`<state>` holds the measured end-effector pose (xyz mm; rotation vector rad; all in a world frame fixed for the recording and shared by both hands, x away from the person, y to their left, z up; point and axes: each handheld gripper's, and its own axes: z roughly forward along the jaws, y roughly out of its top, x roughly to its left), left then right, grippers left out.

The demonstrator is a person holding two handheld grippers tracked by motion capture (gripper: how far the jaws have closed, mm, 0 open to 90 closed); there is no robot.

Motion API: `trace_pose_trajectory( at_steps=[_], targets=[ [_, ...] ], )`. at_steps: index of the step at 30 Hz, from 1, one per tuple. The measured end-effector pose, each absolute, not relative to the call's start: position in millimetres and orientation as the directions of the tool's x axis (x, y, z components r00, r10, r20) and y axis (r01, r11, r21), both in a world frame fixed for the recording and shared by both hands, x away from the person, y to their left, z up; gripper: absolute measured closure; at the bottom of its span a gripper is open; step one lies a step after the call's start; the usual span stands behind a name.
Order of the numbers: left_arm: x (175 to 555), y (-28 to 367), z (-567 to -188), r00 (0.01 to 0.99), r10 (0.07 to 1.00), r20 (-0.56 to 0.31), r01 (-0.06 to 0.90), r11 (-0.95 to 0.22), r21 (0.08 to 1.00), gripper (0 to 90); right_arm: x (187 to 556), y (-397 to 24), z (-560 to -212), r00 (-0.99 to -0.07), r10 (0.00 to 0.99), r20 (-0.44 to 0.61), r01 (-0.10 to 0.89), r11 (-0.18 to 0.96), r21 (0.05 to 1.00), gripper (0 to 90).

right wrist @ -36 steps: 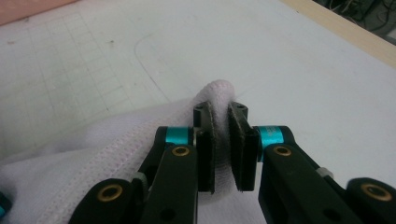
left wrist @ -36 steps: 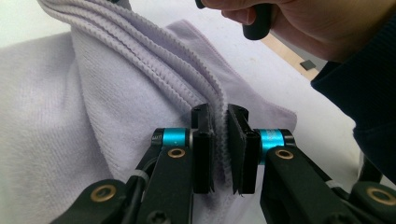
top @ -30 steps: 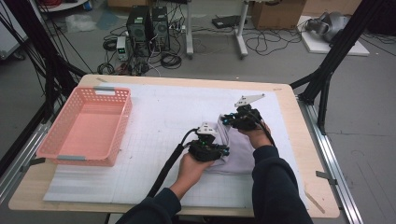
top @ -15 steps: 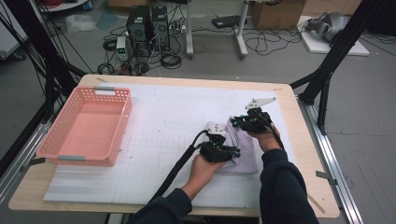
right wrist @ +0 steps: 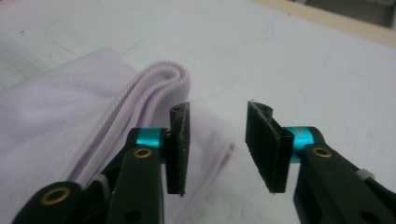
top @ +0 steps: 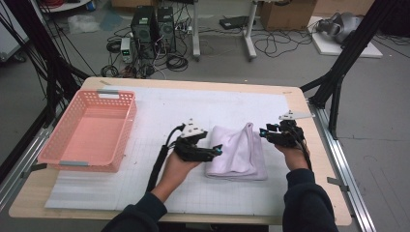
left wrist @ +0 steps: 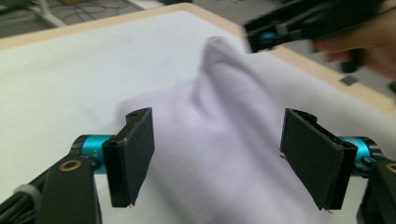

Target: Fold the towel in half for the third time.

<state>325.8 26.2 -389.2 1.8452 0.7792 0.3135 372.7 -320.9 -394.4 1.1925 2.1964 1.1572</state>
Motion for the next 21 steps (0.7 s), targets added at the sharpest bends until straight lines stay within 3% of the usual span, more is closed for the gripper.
trace_pose_trajectory(
  at_steps=[2, 4, 10, 21],
  targets=[
    [326, 45, -393, 0.721, 0.684, -0.113, 0.358, -0.228, 0.905, 19.1, 360, -323, -394, -0.568, 0.822, 0.044, 0.486, 0.292, 0.824, 58.1],
    [327, 64, -398, 0.699, 0.708, -0.099, 0.355, -0.225, 0.907, 17.8, 353, -322, -394, -0.570, 0.820, 0.042, 0.483, 0.294, 0.825, 58.1],
    [326, 106, -410, 0.661, 0.746, -0.085, 0.351, -0.207, 0.913, 18.3, 317, -314, -402, -0.606, 0.795, 0.022, 0.449, 0.320, 0.835, 58.1],
    [325, 140, -421, 0.646, 0.755, -0.117, 0.361, -0.166, 0.918, 19.6, 284, -286, -414, -0.642, 0.754, 0.139, 0.509, 0.283, 0.813, 57.7]
  ],
)
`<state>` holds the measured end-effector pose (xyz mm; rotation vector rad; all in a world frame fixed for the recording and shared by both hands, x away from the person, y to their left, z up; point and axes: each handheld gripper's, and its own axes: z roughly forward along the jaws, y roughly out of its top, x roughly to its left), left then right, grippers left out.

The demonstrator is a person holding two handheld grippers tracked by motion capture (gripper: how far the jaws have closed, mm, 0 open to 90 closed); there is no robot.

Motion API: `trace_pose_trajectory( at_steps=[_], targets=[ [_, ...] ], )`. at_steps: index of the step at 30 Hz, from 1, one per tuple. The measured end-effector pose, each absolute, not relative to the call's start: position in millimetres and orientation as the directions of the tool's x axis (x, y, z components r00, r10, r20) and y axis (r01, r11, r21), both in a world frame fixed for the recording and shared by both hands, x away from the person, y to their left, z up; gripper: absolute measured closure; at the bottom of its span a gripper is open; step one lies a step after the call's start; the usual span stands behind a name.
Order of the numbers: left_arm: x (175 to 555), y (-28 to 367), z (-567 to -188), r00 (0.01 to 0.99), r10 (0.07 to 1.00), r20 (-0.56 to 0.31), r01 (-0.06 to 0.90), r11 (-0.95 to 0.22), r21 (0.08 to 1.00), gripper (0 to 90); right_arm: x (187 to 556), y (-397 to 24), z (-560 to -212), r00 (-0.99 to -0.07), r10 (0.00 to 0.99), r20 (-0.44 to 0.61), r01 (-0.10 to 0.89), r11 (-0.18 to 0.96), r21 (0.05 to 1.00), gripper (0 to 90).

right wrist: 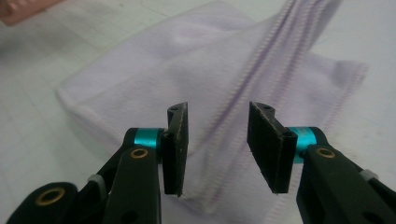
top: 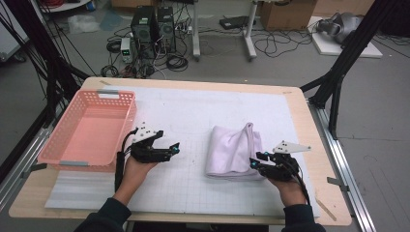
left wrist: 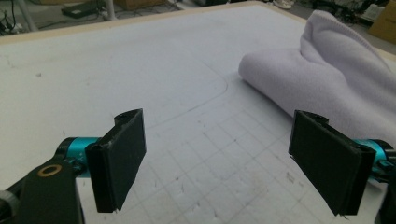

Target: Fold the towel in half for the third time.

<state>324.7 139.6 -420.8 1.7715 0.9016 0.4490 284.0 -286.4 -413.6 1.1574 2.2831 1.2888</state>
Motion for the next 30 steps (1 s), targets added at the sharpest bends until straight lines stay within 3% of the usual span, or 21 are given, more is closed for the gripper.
trace_pose_trajectory(
  at_steps=[5, 6, 7, 8, 14, 19, 23, 24, 27, 30],
  targets=[
    [320, 146, -425, 0.644, 0.755, -0.125, 0.368, -0.162, 0.915, 20.7, 286, -278, -426, -0.603, 0.785, 0.143, 0.562, 0.291, 0.774, 56.9],
    [320, 146, -426, 0.646, 0.753, -0.125, 0.368, -0.163, 0.915, 21.0, 288, -278, -430, -0.596, 0.788, 0.156, 0.581, 0.289, 0.761, 59.6],
    [319, 147, -427, 0.647, 0.752, -0.126, 0.371, -0.166, 0.914, 21.4, 289, -278, -434, -0.602, 0.779, 0.174, 0.595, 0.293, 0.749, 75.7],
    [318, 146, -429, 0.651, 0.748, -0.128, 0.378, -0.173, 0.909, 21.5, 288, -278, -433, -0.606, 0.776, 0.176, 0.599, 0.299, 0.743, 83.1],
    [318, 146, -431, 0.646, 0.752, -0.130, 0.385, -0.174, 0.906, 22.4, 281, -289, -421, -0.564, 0.815, 0.130, 0.592, 0.289, 0.752, 85.9],
    [318, 148, -432, 0.636, 0.760, -0.136, 0.390, -0.164, 0.906, 22.5, 275, -299, -404, -0.516, 0.854, 0.071, 0.580, 0.287, 0.762, 86.0],
    [319, 148, -433, 0.635, 0.761, -0.135, 0.392, -0.166, 0.905, 22.5, 274, -306, -406, -0.481, 0.871, 0.099, 0.657, 0.284, 0.699, 85.6],
    [319, 148, -433, 0.635, 0.761, -0.134, 0.392, -0.169, 0.904, 22.5, 277, -307, -413, -0.478, 0.867, 0.143, 0.698, 0.276, 0.661, 81.3],
    [319, 148, -432, 0.631, 0.764, -0.134, 0.392, -0.165, 0.905, 22.6, 278, -312, -412, -0.433, 0.893, 0.127, 0.688, 0.236, 0.686, 62.0],
    [319, 149, -432, 0.630, 0.765, -0.136, 0.394, -0.163, 0.905, 22.7, 276, -313, -400, -0.426, 0.898, 0.106, 0.614, 0.202, 0.763, 58.7]
  ],
)
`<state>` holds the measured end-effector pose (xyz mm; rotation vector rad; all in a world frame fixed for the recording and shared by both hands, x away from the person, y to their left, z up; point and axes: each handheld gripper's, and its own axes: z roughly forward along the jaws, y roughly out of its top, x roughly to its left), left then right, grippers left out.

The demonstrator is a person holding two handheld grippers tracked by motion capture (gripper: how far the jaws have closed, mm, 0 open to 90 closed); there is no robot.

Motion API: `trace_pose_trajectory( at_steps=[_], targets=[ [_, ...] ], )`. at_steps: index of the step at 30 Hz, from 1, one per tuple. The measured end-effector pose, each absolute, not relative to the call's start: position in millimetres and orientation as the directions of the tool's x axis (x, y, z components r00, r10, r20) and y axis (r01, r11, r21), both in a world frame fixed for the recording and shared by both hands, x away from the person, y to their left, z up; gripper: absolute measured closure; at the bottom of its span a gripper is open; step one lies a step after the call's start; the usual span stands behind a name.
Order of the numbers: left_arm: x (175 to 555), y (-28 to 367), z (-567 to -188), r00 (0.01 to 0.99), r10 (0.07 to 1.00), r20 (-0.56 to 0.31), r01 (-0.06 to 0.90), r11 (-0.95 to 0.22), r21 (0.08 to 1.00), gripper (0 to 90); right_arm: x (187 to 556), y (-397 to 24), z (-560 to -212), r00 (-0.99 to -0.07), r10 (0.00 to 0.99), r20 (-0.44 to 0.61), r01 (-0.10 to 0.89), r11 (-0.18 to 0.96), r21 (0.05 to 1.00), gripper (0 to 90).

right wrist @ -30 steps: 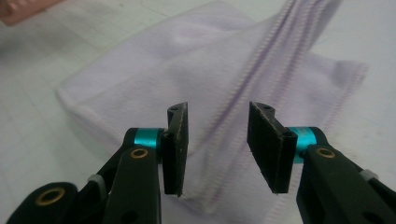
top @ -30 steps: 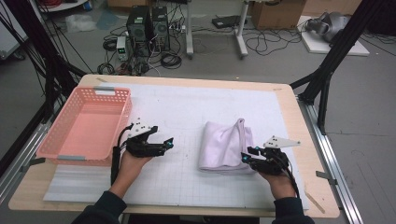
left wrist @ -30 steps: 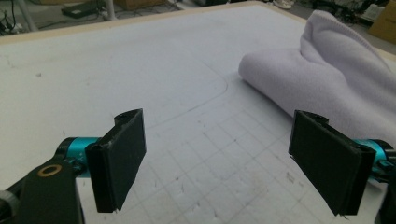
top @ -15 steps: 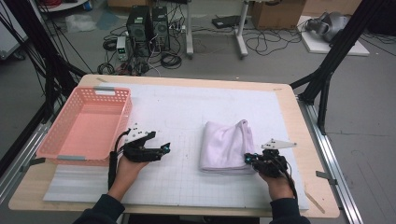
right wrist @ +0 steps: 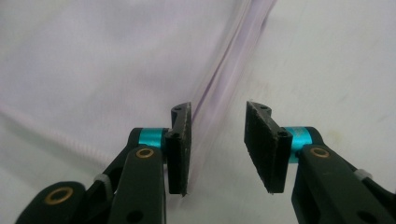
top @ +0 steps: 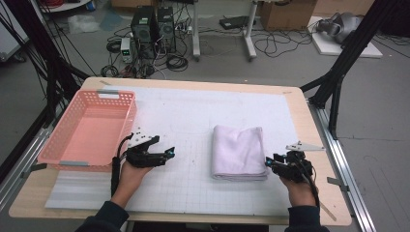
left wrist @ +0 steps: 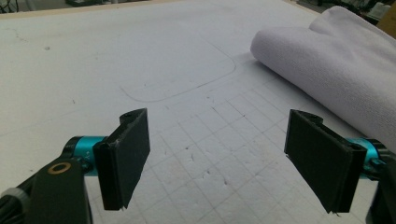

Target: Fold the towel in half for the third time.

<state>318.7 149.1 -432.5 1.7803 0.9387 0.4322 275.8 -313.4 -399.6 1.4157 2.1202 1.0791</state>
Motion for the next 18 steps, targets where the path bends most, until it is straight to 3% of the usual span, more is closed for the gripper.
trace_pose_trajectory(
  at_steps=[4, 9, 18],
  targets=[
    [319, 150, -433, 0.623, 0.770, -0.136, 0.398, -0.162, 0.903, 22.7, 283, -297, -392, -0.530, 0.846, 0.056, 0.490, 0.253, 0.834, 57.0],
    [319, 151, -432, 0.624, 0.770, -0.137, 0.398, -0.161, 0.903, 22.7, 317, -259, -396, -0.613, 0.788, -0.057, 0.436, 0.398, 0.807, 53.5],
    [319, 152, -433, 0.621, 0.771, -0.144, 0.404, -0.157, 0.901, 22.7, 374, -208, -407, -0.666, 0.745, -0.037, 0.506, 0.487, 0.712, 52.3]
  ],
)
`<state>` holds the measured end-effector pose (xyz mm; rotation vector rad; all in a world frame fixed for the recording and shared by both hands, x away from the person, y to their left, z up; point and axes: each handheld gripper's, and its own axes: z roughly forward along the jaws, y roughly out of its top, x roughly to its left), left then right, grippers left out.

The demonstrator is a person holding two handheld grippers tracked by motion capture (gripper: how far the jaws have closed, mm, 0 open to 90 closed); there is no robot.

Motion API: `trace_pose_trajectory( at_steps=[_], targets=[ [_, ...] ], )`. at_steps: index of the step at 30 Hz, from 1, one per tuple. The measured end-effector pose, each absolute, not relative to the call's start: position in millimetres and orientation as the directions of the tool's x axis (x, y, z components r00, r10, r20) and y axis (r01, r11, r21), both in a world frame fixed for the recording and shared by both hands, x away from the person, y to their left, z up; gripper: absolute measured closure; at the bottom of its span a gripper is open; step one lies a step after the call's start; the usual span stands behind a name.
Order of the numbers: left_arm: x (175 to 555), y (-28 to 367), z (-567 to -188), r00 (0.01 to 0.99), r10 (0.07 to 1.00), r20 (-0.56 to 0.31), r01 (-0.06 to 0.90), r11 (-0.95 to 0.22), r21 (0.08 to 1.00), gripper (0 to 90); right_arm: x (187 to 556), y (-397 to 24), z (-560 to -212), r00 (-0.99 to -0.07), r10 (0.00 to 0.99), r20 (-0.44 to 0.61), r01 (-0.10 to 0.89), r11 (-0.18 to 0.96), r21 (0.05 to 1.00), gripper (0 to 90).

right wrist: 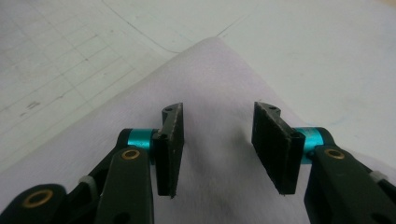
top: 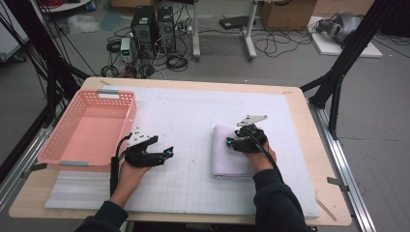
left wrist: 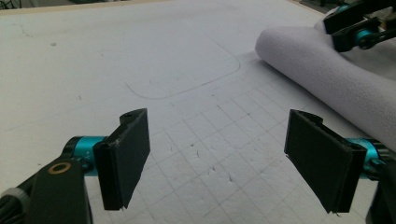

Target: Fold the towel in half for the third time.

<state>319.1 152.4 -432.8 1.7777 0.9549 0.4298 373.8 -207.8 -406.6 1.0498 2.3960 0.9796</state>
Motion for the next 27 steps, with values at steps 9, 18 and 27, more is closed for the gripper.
trace_pose_trajectory(
  at_steps=[9, 18, 27],
  targets=[
    [320, 152, -434, 0.622, 0.769, -0.148, 0.411, -0.160, 0.897, 22.8, 399, -174, -425, -0.730, 0.683, -0.024, 0.473, 0.531, 0.703, 51.3],
    [319, 153, -434, 0.618, 0.772, -0.148, 0.414, -0.159, 0.896, 22.8, 384, -222, -405, -0.609, 0.793, -0.028, 0.515, 0.422, 0.747, 59.3],
    [320, 153, -434, 0.616, 0.774, -0.146, 0.414, -0.160, 0.896, 22.8, 374, -271, -420, -0.469, 0.879, -0.083, 0.606, 0.388, 0.694, 60.6]
  ],
)
